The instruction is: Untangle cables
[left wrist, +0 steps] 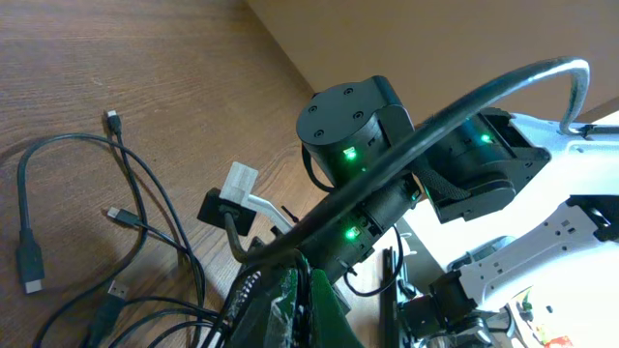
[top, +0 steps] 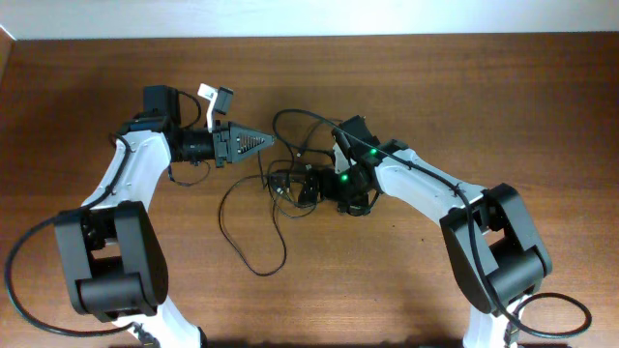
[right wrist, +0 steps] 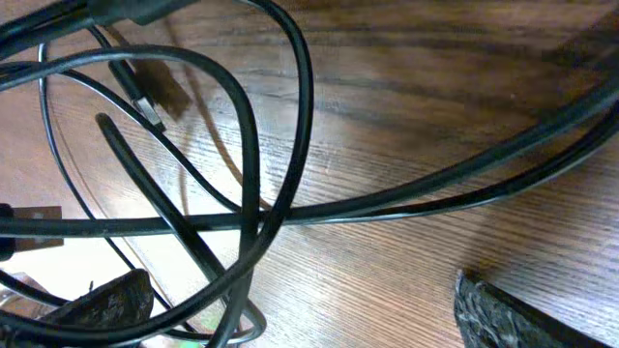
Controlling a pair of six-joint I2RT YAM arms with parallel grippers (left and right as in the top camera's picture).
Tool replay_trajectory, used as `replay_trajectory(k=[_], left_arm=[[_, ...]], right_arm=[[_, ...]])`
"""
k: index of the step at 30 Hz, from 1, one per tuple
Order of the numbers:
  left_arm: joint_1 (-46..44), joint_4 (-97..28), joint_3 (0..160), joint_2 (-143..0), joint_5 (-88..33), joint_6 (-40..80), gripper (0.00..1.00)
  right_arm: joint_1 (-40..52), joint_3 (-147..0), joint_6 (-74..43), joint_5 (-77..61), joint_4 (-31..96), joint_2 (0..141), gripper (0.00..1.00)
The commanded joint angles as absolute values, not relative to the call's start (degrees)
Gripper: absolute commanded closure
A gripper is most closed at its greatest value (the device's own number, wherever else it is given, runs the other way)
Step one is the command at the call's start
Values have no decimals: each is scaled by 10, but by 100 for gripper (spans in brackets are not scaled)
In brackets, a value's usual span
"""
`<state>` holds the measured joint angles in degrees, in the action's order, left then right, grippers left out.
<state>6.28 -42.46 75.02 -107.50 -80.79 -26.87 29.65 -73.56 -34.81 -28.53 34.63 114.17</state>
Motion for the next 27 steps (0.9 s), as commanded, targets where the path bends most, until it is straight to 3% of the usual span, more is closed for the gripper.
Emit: replay_trajectory(k=[1,8,15,27], left_arm=[[64,-423,750,-1080,-816,-279,100],[64,-423,750,-1080,-816,-280,100],[63,-423,750,-1080,-816,-280,100],[64,-423,750,-1080,-816,-280,100]], right_arm=[[292,-738,-332,-290,352,1147,0],[204,-738,-333,-474,282,1147,3],[209,-737,-349,-326,232,1147,4],[297,-736,-317,-328,337,1148,4]])
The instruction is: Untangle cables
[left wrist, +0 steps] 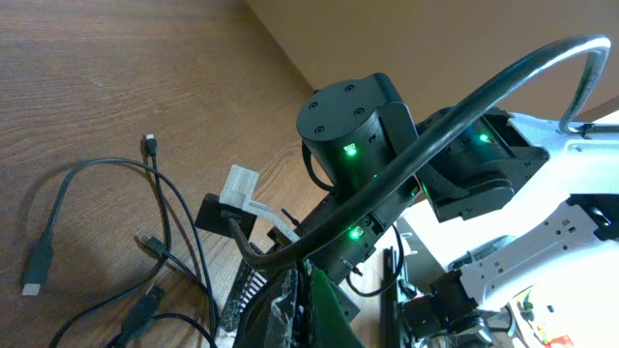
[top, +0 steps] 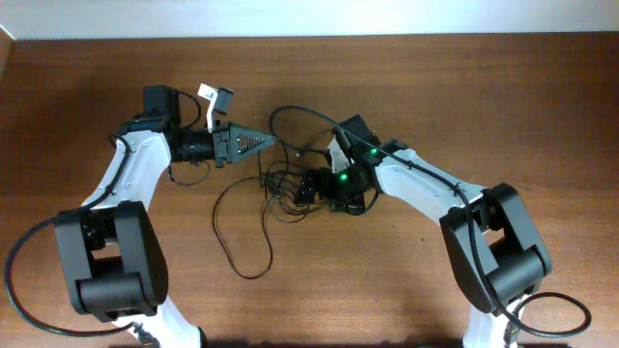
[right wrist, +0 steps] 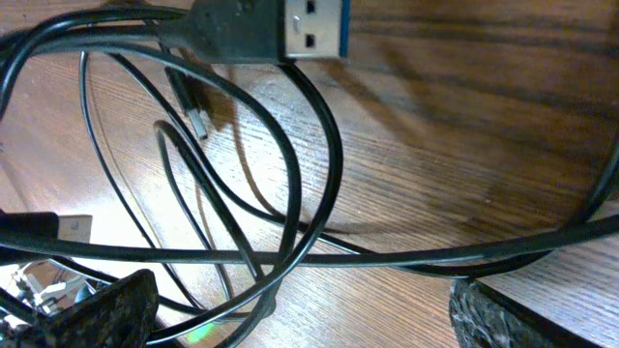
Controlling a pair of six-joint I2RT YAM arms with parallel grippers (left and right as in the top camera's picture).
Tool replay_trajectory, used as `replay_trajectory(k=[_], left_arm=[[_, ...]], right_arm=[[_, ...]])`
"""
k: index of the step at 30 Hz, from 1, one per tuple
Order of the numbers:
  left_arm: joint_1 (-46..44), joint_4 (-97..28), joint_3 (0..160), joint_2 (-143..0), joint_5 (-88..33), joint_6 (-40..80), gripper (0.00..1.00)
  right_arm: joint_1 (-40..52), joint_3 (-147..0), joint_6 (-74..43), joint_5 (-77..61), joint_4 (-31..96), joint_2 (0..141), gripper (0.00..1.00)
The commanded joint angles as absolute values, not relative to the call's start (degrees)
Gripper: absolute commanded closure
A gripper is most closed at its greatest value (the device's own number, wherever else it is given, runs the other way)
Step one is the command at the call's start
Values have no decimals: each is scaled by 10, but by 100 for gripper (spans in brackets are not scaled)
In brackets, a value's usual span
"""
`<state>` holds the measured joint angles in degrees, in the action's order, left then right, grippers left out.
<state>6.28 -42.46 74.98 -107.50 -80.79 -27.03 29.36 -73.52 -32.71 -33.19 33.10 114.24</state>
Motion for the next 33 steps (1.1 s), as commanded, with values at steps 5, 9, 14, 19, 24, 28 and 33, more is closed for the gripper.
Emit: replay_trajectory(k=[5,9,14,19,24,28,33], left_arm=[[64,-423,750,-1080,-816,-280,100],[64,-423,750,-1080,-816,-280,100],[64,-423,750,-1080,-816,-279,100],[64,-423,750,-1080,-816,-279,100],[64,-423,750,-1080,-816,-279,100],[64,-423,750,-1080,-816,-279,100],[64,-423,750,-1080,-816,-279,100]], right_arm=[[297,-736,-317,-449,337,1148,2],[310,-736,-317,-422,337,1148,1],[330,-736,-322,-292,336,1148,1],[338,-735,-370,-192,331,1148,1],[328,-735,-385,-164,326,1148,1],[311,-730,-395,-128,327,1149,1],[284,-710,-395,-82,327,1149,1]])
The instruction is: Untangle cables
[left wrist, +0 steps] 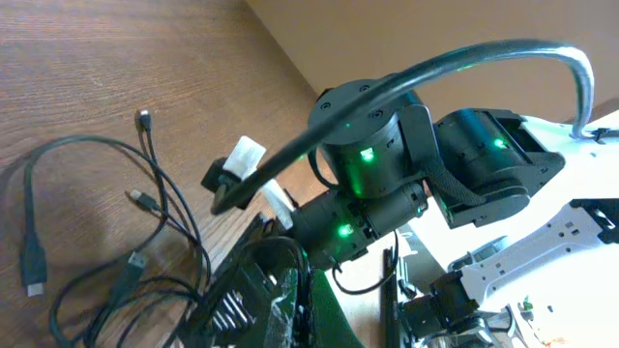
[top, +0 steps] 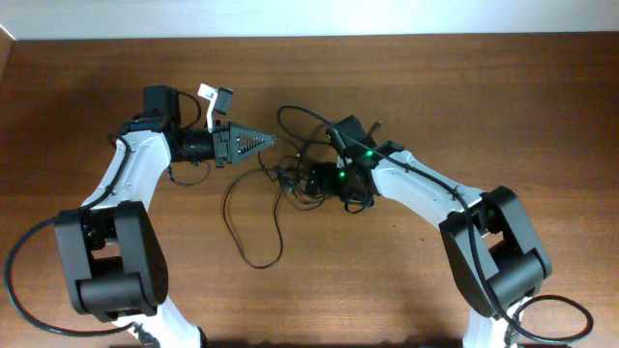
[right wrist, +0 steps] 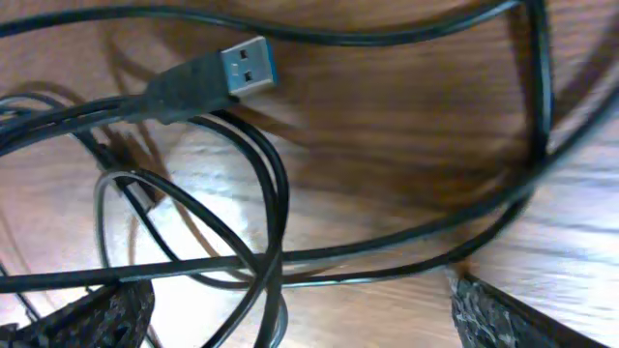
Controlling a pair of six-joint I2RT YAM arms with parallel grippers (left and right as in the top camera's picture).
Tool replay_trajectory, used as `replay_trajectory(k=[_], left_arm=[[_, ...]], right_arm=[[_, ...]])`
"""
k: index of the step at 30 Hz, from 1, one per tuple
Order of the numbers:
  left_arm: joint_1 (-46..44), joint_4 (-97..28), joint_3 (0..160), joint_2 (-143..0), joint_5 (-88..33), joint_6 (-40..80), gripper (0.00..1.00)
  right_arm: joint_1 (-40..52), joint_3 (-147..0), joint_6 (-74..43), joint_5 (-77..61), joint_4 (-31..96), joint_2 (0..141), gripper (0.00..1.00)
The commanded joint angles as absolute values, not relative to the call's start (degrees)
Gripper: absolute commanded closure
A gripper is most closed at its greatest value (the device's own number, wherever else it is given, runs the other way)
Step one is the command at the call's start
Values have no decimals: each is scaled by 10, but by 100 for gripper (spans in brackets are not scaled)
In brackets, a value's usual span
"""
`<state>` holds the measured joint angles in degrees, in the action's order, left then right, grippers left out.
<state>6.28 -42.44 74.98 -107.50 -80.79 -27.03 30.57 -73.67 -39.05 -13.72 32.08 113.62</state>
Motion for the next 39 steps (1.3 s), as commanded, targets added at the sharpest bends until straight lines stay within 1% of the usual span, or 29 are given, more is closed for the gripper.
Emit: replay_trajectory(k=[1,6,13,14,15,16,17,18,19,24,25,26,27,30,31,34,35,38,39], left_arm=[[64,-423,750,-1080,-816,-279,100],[64,-423,750,-1080,-811,-279,100],[64,-423,750,-1080,-800,-279,99],[64,-423,750,-1080,-782,-279,67],[64,-423,750,-1080,-777,-279,47],[64,-423,750,-1080,-777,-279,19],[64,-423,750,-1080,-770,-279,12],[64,-423,750,-1080,-766,-279,2],[64,-423,750,-1080,-766,-279,1],[64,-423,750,-1080,-766,-279,0],[64,-423,750,-1080,-766,-279,2],[64,-423,750,-1080,-766,-279,4],[64,-423,750,-1080,-766,-279,4],[64,-423,750,-1080,-766,-279,4],[64,-423,750,-1080,-766,-279,4],[64,-422,750,-1080,-766,-279,4],[64,-421,750,-1080,-766,-279,5],[64,-421,750,-1080,-766,-279,5],[64,-421,750,-1080,-766,-279,5]], right_arm=[[279,-710,-395,-80,328,1149,1],[239,-701,-396,23,345,1149,1],[231,-694,-408,22,341,1149,1],[231,-694,-408,22,341,1149,1],[231,-694,-408,22,341,1149,1],[231,-694,-408,22,341,1149,1],[231,-694,-408,22,341,1149,1],[231,-694,-408,22,341,1149,1],[231,-694,-408,22,341,1149,2],[232,-694,-408,20,340,1149,1],[232,-694,-408,13,341,1149,1],[232,-694,-408,-4,341,1149,1],[232,-694,-407,-28,341,1149,1],[232,-695,-316,-140,316,1149,1],[231,-700,-291,-169,309,1145,6],[243,-762,-265,-174,355,1115,20],[251,-771,-265,-174,356,1111,26],[286,-771,-266,-143,335,1118,62],[300,-771,-266,-114,332,1129,64]])
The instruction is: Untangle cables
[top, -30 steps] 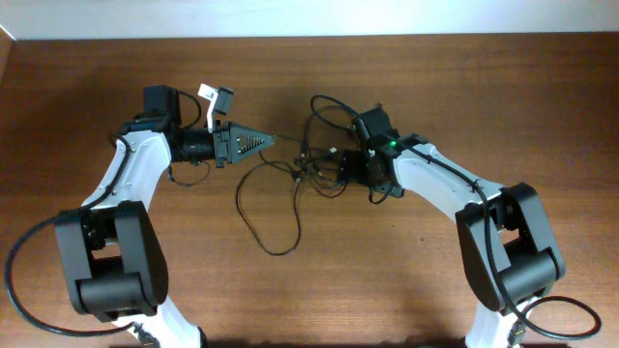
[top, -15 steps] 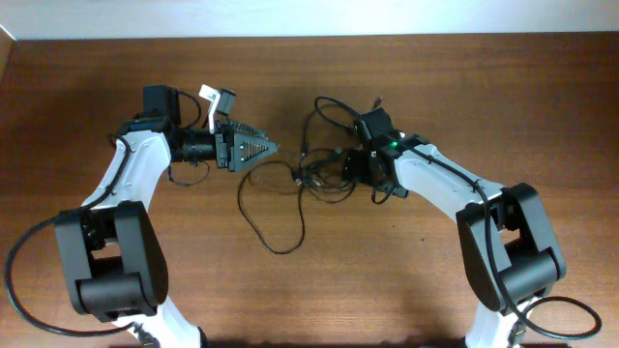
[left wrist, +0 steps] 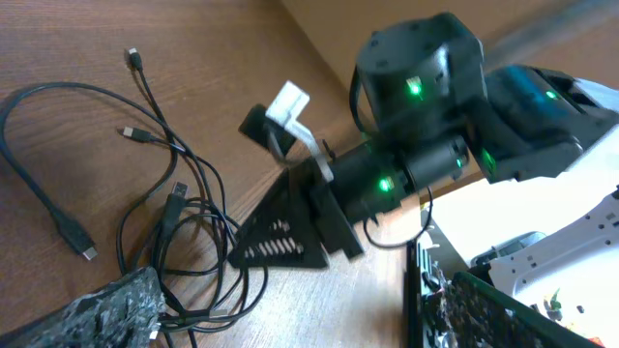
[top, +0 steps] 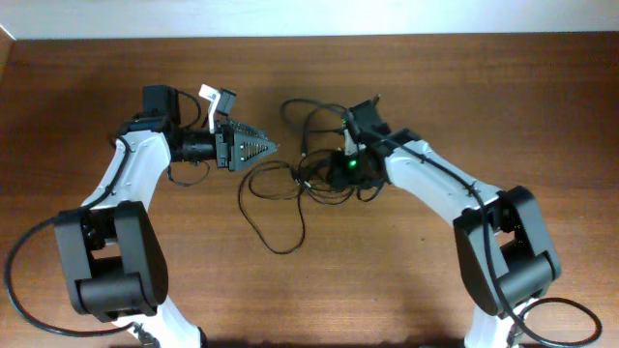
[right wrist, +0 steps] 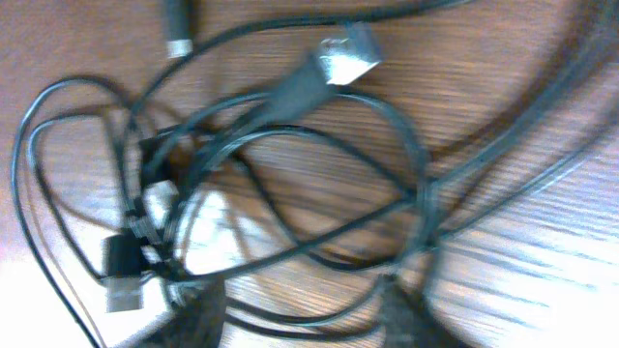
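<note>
A tangle of black cables (top: 285, 179) lies mid-table, with a long loop (top: 276, 230) trailing toward the front. My left gripper (top: 259, 147) stands open just left of the tangle, nothing between its fingers; the left wrist view has the cables (left wrist: 174, 227) under its left finger (left wrist: 106, 304). My right gripper (top: 314, 179) sits low in the tangle. The right wrist view is blurred: its fingers stand partly apart, with cable strands (right wrist: 290, 135) and a USB plug (right wrist: 334, 58) running between and ahead of them.
The wooden table (top: 503, 87) ends at a pale far edge along the top of the overhead view. My right arm's wrist (left wrist: 416, 116) with green lights stands close in front of the left gripper.
My left gripper has opened and the thick cable it held is gone from its jaws. The right gripper's fingers have come closer together, and it and the tangle have shifted right.
My left gripper stayed shut on a thick black cable through all earlier moments, holding still. My right gripper stood wide open in the tangle, shifting about, and the strands rearranged. Now the left has let go and the bundle sits further right.
</note>
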Controlling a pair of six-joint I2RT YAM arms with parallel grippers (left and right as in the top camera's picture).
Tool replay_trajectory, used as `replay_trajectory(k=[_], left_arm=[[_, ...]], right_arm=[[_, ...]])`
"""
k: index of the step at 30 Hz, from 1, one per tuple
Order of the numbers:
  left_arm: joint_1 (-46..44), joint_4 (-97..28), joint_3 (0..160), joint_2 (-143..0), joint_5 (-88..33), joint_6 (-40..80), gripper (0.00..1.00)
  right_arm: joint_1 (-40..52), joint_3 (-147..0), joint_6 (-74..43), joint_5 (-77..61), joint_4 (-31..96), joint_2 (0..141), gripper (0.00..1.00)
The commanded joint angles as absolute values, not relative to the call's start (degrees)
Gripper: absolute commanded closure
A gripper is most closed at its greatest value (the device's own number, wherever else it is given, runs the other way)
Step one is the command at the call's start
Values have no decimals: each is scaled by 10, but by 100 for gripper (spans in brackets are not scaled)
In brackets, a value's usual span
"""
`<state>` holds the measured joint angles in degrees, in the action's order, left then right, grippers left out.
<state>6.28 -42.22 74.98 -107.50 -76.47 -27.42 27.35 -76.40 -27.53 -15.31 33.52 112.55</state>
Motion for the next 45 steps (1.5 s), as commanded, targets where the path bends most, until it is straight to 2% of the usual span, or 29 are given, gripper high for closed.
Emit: replay_trajectory(k=[1,4,6,10,15,20,23,27,29,30,34,36,39,45], left_arm=[[64,-421,750,-1080,-766,-279,5],[64,-421,750,-1080,-766,-279,5],[64,-421,750,-1080,-766,-279,5],[64,-421,750,-1080,-766,-279,5],[64,-421,750,-1080,-766,-279,5],[64,-421,750,-1080,-766,-279,5],[64,-421,750,-1080,-766,-279,5],[64,-421,750,-1080,-766,-279,5],[64,-421,750,-1080,-766,-279,6],[64,-421,750,-1080,-766,-279,5],[64,-421,750,-1080,-766,-279,5],[64,-420,750,-1080,-766,-279,5],[64,-418,750,-1080,-766,-279,5],[64,-416,750,-1080,-766,-279,2]], right_arm=[[307,-771,-266,-109,326,1139,64],[319,-771,-266,-138,312,1168,64],[325,-771,-266,-180,354,1175,68],[329,-771,-254,-143,445,1175,67],[303,-903,-253,-202,561,1152,67],[335,-885,-296,-158,506,1172,78],[373,-872,-304,-165,497,1204,79],[408,-872,-222,-230,511,1207,79],[388,-873,-171,-302,518,1201,78],[350,-877,-136,-400,518,1189,73],[283,-876,-137,-412,516,1181,71],[268,-876,-168,-352,495,1183,71],[269,-869,-296,-255,452,1186,76],[304,-798,-411,-248,341,1187,76]])
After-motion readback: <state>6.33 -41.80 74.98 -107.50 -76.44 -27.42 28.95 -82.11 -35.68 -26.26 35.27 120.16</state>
